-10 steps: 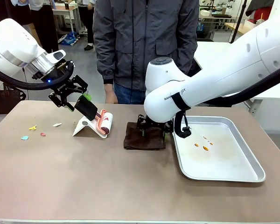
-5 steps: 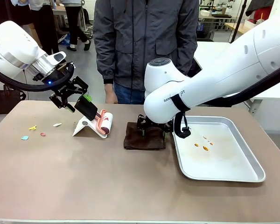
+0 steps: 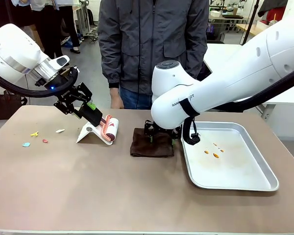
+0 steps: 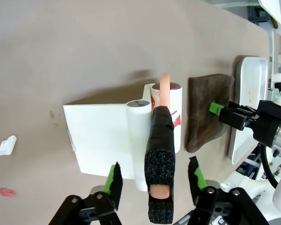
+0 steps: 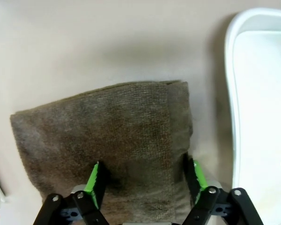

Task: Clean the surface of the table.
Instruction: Hold the Lint Roller with your left hand and the towel with your right hand.

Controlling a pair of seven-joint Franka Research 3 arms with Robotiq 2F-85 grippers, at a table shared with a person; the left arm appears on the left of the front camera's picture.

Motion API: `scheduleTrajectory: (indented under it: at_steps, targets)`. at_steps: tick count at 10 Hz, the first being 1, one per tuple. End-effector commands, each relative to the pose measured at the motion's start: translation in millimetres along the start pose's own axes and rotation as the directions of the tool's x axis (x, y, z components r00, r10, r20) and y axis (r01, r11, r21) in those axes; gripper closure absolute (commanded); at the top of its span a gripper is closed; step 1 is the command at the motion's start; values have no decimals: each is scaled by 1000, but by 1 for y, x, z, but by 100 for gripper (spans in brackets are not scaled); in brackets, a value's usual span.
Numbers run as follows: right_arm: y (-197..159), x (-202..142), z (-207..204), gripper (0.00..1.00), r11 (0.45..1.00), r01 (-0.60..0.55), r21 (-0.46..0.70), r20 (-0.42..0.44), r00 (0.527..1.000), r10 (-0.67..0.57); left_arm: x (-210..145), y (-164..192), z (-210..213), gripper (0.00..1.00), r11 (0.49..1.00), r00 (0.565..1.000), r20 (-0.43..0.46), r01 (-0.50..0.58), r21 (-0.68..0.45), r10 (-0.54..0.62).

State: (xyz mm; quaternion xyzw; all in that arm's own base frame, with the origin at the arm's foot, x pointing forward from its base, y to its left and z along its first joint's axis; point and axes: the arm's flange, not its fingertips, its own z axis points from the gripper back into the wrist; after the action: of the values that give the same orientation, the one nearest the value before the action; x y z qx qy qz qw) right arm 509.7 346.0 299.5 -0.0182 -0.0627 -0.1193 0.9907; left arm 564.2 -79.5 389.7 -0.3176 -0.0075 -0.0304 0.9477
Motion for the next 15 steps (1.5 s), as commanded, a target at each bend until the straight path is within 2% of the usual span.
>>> scheduleTrajectory:
  at_steps: [1,2,3,4,5,6,12,14,15]
  targets:
    - [1,2,-4,100,999,29,-29,25,999,-28,3,0,1,100,999,999,31,27,-35,-25]
    - [1,2,-4,100,999,27,-33,20,999,-26,2,-1,2,100,998,998,49,38,-48,-36]
    - [0,2,-5,100,999,26,-34,13,1000,-25,1,-1,4,88,997,996,71,52,-62,-48]
    - [-1,2,-5,86,999,23,-36,7,1000,-23,0,-2,6,97,995,994,91,65,-73,-58]
    - [-1,2,-6,95,999,22,-35,5,1000,-22,-2,-3,7,100,994,993,100,73,-78,-65]
    - [-1,3,-6,100,999,22,-36,1,1000,-22,-3,-4,8,100,994,993,100,76,-77,-68]
    - [-3,4,-8,100,999,27,-25,-13,1000,-28,-4,-6,7,100,994,994,84,76,-82,-69]
    - [-9,6,-5,100,999,29,29,-35,999,-28,-6,-8,13,100,991,991,110,91,-102,-80]
    - [-18,8,1,100,995,42,92,-43,998,-38,-10,-9,19,100,987,987,133,105,-119,-89]
